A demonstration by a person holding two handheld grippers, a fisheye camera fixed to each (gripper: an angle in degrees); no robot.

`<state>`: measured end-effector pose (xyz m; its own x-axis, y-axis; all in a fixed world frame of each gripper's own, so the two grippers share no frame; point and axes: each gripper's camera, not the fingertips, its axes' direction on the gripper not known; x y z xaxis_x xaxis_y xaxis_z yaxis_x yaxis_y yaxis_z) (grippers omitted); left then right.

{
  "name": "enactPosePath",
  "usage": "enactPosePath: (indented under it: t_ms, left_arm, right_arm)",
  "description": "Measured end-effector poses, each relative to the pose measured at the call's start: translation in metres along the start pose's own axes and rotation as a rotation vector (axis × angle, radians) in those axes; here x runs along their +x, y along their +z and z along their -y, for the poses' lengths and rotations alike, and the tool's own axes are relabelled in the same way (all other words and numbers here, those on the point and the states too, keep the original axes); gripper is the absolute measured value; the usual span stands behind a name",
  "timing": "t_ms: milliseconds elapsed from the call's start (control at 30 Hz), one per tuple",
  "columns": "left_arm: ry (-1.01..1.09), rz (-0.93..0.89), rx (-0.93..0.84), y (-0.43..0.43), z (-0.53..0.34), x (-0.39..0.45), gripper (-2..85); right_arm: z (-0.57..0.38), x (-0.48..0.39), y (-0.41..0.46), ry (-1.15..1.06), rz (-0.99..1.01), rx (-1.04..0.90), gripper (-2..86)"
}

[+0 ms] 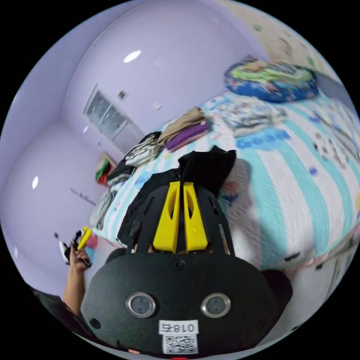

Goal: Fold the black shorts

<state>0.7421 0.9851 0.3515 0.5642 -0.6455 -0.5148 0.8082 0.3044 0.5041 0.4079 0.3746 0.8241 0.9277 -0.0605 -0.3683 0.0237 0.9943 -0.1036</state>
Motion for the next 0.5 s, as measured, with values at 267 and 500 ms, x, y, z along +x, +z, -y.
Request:
enactPosePath:
  t_ms: [267,500]
  left_arm:
    - [-0.034,0.003,0.006,-0.009,-0.027,-0.026,5.6]
    - [-0.037,0.052,-0.04,-0.005,-0.042,-0.038,5.5]
  right_arm:
    - [-0.061,-0.271,0.146,-0.804,-0.116,-0.196,0.1]
    - [-0.192,-0.338,0.241,-1.176,-0.28,-0.296,1.3]
